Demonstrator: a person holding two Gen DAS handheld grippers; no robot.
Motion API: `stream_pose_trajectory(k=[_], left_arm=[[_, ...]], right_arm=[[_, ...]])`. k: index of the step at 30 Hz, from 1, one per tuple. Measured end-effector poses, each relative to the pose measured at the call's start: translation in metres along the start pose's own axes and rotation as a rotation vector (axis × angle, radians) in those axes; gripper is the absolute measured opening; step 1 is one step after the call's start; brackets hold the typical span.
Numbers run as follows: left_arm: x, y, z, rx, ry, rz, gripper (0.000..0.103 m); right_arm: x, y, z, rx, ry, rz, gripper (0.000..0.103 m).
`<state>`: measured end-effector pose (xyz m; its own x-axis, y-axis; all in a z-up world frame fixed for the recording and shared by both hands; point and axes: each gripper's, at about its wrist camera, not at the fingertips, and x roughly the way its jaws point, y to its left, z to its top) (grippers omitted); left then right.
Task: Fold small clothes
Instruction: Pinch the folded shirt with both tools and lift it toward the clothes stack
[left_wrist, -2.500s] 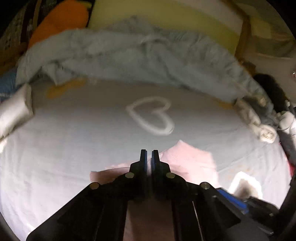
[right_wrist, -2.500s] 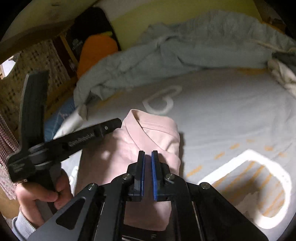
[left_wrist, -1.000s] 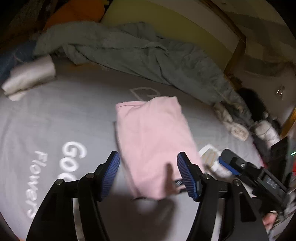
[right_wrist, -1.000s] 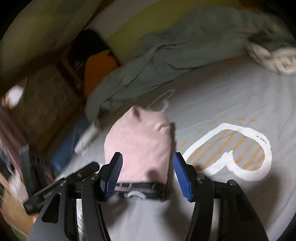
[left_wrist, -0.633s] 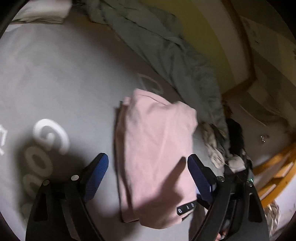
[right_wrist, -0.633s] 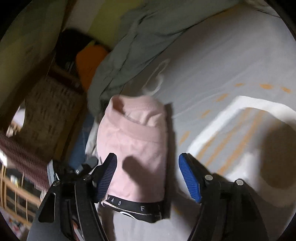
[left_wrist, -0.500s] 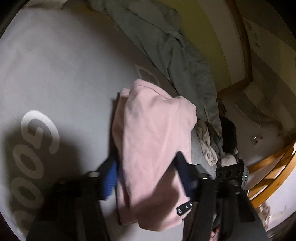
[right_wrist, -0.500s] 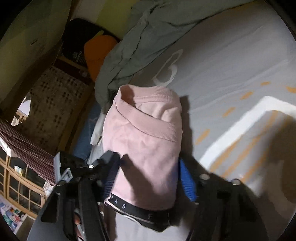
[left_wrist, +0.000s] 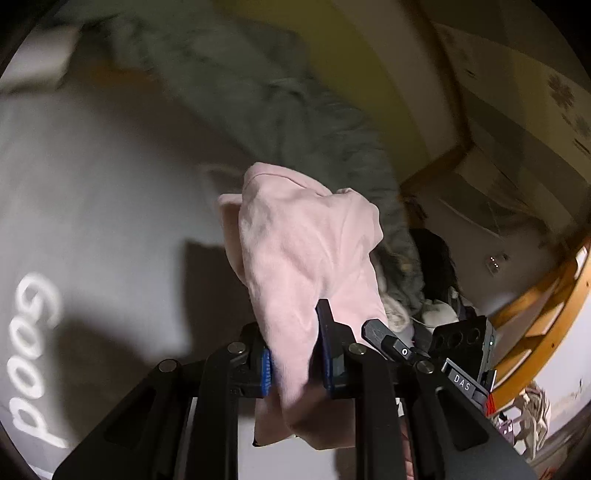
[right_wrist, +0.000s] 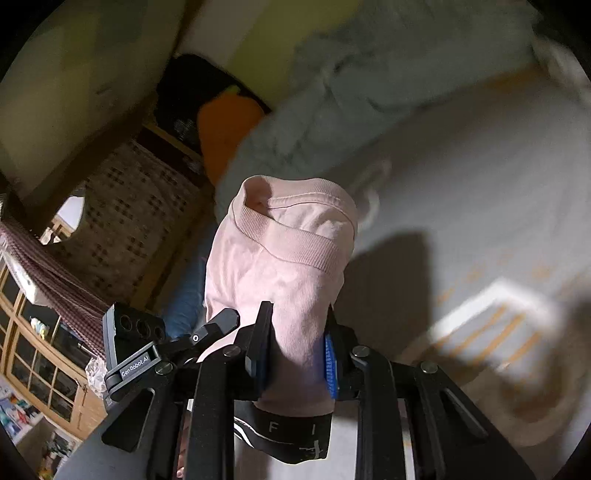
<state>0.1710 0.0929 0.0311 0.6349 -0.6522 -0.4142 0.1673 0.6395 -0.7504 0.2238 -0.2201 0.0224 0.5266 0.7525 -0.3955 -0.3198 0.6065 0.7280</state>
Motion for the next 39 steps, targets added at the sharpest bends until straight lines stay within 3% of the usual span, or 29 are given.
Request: stream_pose_trajectory(k=[6,12,17,25,30,35,38,39], left_arm=[[0.049,-0.096,0.024,0.187,0.045,-0.085,0.02],[0.16,-0.193,0.042,0.314,0.072,-0.157,0.02],[0.242,-0.248,0.053,0.346,0.112,-0.222,0.02],[0.359,-0.284,0.045,0.399,0.207,-0.208,0.02],[0.409,-0.262,0.026,0.389,0.249,-0.163,0.021],[0.423,-0.248,0.019,0.397,0.223,-0.178,0.026],[0.422,-0.254,0.018,0.456,0.213,-0.15,0.031],[0.418,-0.256,0.018,0.479,0.2,-0.14,0.033]], right_arm=[[-0.084,0.003,0.057,-0.11,-0.151,-0.058,0.025],[-0.173,-0.038,0.131,-0.141,-0.274,-0.198,0.025],[-0.232,-0.088,0.183,-0.116,-0.353,-0.269,0.025],[-0.265,-0.195,0.222,-0.024,-0.407,-0.3,0.025],[-0.247,-0.247,0.226,0.021,-0.362,-0.354,0.026],[-0.24,-0.258,0.222,0.008,-0.355,-0.375,0.028],[-0.238,-0.251,0.222,-0.009,-0.356,-0.398,0.029],[-0.239,-0.249,0.222,-0.011,-0.362,-0.406,0.034]])
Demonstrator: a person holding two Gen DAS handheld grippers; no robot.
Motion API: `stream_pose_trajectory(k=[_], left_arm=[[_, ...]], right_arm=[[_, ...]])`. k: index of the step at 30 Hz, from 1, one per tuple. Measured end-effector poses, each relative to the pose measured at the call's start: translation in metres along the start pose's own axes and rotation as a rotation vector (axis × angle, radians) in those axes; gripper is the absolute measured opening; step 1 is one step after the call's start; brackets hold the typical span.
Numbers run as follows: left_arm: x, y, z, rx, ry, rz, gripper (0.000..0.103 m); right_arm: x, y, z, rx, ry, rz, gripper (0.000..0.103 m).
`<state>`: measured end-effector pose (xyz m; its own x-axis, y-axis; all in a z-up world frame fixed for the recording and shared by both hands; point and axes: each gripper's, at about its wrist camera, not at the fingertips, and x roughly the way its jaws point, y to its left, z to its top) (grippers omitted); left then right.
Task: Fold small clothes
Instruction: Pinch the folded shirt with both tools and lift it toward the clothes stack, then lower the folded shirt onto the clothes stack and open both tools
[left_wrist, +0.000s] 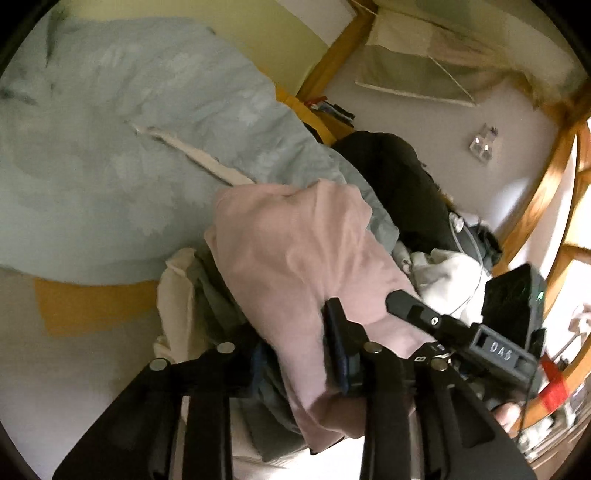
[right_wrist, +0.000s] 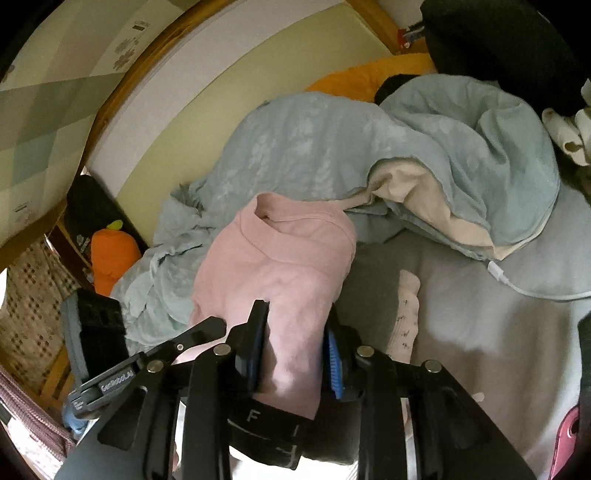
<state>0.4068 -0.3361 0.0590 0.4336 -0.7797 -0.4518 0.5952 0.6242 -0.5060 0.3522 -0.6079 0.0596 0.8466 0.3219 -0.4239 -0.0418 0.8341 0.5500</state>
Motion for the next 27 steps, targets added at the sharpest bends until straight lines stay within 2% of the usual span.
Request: stream_pose_trajectory(k=[1,4,5,6,8,9,13,14,15,18,22,25,27], left_arm=[[-0.003,-0.005,-0.001,0.026,-0.015,0.025,0.036],[-0.026,-0.023,-0.006,0.138,-0.099,0.156,0.061],[-0.037,-0.028,-0.009,0.175,-0.143,0.189,0.079],[-0.052,-0.035,-0.015,0.212,-0.201,0.215,0.09],[-0.077,-0.044,-0.023,0.254,-0.29,0.237,0.098],[-0.09,-0.049,-0.027,0.273,-0.324,0.244,0.102],[-0.138,-0.067,-0.036,0.313,-0.434,0.304,0.102],[-0.149,-0.071,-0.038,0.319,-0.468,0.323,0.102],[-0.162,-0.076,-0.042,0.329,-0.506,0.336,0.102],[-0.185,-0.088,-0.051,0.378,-0.57,0.373,0.102],[-0.204,-0.089,-0.067,0.41,-0.591,0.393,0.102],[-0.203,-0.078,-0.086,0.413,-0.624,0.434,0.102],[-0.192,-0.064,-0.096,0.393,-0.587,0.452,0.102]], right_arm=[[-0.004,0.004,-0.001,-0.007,-0.016,-0.025,0.036],[-0.02,0.019,-0.004,-0.059,-0.059,-0.112,0.043],[-0.029,0.026,-0.006,-0.09,-0.085,-0.146,0.053],[-0.041,0.033,-0.01,-0.12,-0.126,-0.188,0.07],[-0.063,0.045,-0.018,-0.171,-0.212,-0.227,0.086],[-0.075,0.053,-0.023,-0.198,-0.252,-0.233,0.088],[-0.12,0.092,-0.038,-0.298,-0.362,-0.237,0.091],[-0.128,0.1,-0.041,-0.314,-0.381,-0.235,0.1],[-0.139,0.11,-0.045,-0.329,-0.417,-0.24,0.102],[-0.165,0.136,-0.057,-0.372,-0.503,-0.262,0.102],[-0.178,0.152,-0.076,-0.413,-0.545,-0.292,0.102],[-0.17,0.148,-0.101,-0.46,-0.601,-0.358,0.102],[-0.156,0.142,-0.112,-0.48,-0.588,-0.387,0.102]])
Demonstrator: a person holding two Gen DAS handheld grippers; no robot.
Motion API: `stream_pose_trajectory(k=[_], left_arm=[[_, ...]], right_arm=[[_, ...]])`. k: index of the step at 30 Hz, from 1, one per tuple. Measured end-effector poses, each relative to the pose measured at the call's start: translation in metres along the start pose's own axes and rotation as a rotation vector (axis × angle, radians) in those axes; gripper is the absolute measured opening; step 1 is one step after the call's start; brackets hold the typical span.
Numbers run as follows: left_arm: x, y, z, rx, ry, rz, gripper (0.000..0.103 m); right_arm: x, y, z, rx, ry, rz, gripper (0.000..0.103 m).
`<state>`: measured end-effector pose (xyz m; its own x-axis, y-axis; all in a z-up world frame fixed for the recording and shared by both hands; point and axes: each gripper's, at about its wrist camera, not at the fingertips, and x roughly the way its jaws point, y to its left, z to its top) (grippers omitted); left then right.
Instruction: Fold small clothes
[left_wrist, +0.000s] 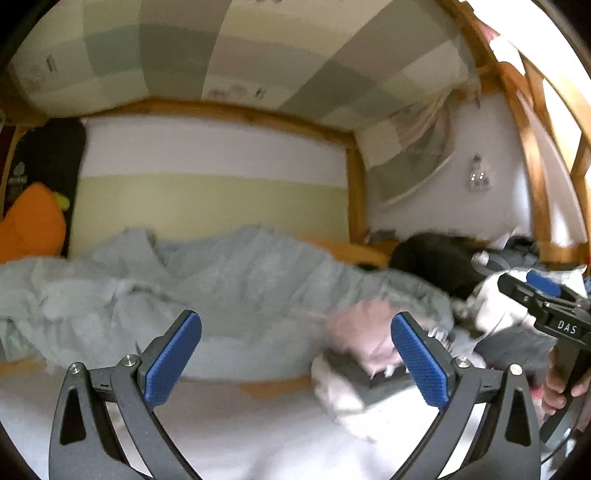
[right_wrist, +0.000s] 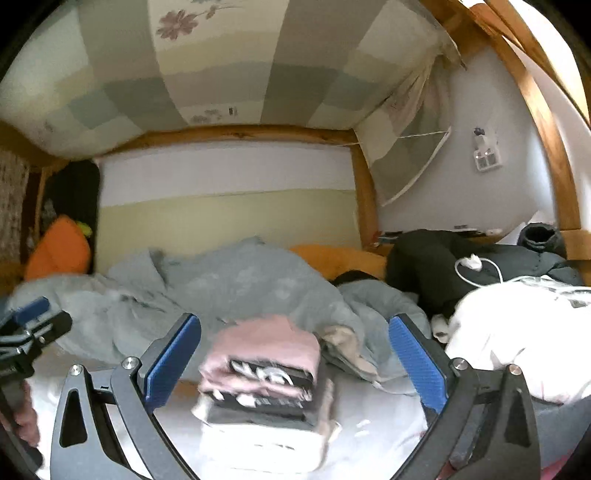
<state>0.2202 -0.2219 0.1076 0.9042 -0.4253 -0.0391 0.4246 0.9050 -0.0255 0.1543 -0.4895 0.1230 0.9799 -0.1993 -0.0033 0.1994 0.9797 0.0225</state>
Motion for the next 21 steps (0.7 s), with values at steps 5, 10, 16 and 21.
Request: stream_pose_trajectory(k=[5,10,16,21], left_arm=[[0.026,0.007,-0.052,-0.009,0.079,0.051,0.102],[0.035,0.001,-0.072,0.014,0.138,0.046,0.102],[0.035,-0.004,-0.073,0.039,0.144,0.055,0.102],[0.034,-0.011,-0.074,0.058,0.12,0.047,0.102]], right_arm=[[0.028,-0.009,-0.046,-0.021,0.088,-0.02,0.102],[0.04,-0.024,-0.065,0.012,0.156,-0.057,0.102],[0.049,-0.018,-0.073,-0.03,0.19,-0.061,0.102],[0.046,-0.005,-0.073,-0.09,0.173,-0.077,0.102]])
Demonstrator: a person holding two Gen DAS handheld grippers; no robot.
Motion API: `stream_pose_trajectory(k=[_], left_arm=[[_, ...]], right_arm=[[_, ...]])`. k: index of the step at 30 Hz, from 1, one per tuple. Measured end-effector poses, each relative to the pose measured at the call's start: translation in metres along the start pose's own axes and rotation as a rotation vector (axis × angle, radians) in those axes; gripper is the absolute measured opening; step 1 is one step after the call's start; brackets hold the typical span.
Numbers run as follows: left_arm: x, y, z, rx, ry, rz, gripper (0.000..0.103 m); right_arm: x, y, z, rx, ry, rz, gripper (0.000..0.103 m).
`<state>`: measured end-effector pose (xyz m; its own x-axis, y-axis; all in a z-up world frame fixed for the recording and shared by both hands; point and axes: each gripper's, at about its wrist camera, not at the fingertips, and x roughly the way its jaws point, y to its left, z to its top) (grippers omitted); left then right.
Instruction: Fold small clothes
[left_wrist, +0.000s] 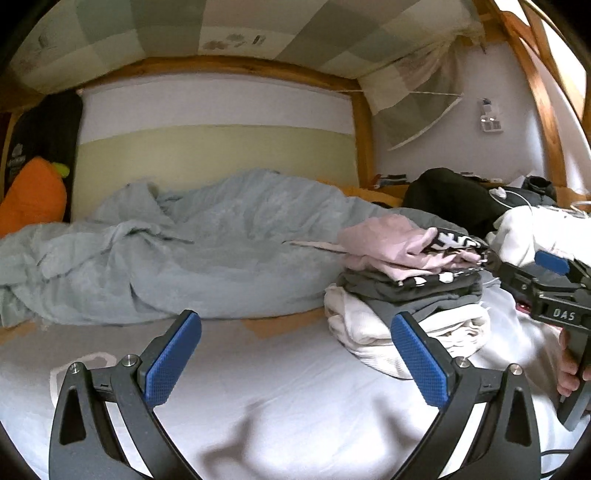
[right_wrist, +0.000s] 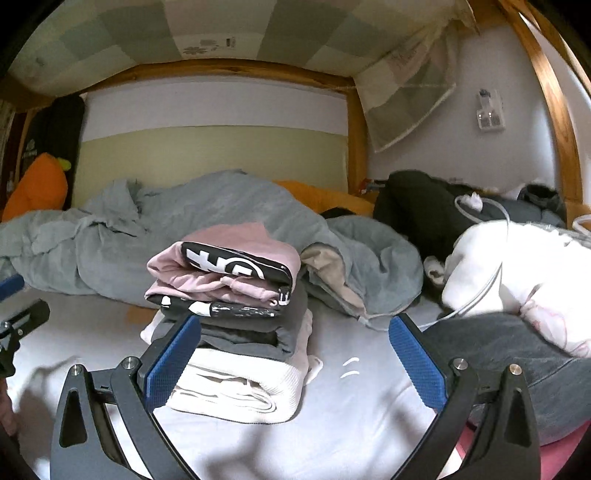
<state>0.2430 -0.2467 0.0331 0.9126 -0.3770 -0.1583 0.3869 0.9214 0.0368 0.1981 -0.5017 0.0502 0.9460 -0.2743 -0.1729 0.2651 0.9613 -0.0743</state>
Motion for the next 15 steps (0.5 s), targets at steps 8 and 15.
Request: stream_pose_trajectory(k=[8,15], left_arm=[[-0.005,-0.0076,0.0013,0.038,-0.033,0.011,0.102],[-0.0023,-0.0089,0.0019,0.046,-0.013,0.049,0.102]], right_arm=[[0.0015,0.0084,0.0001,-0.036,0.003,0.008,0.102],[-0.0011,0.0078,-0.0002,-0.033,0.0,0.01,0.102]])
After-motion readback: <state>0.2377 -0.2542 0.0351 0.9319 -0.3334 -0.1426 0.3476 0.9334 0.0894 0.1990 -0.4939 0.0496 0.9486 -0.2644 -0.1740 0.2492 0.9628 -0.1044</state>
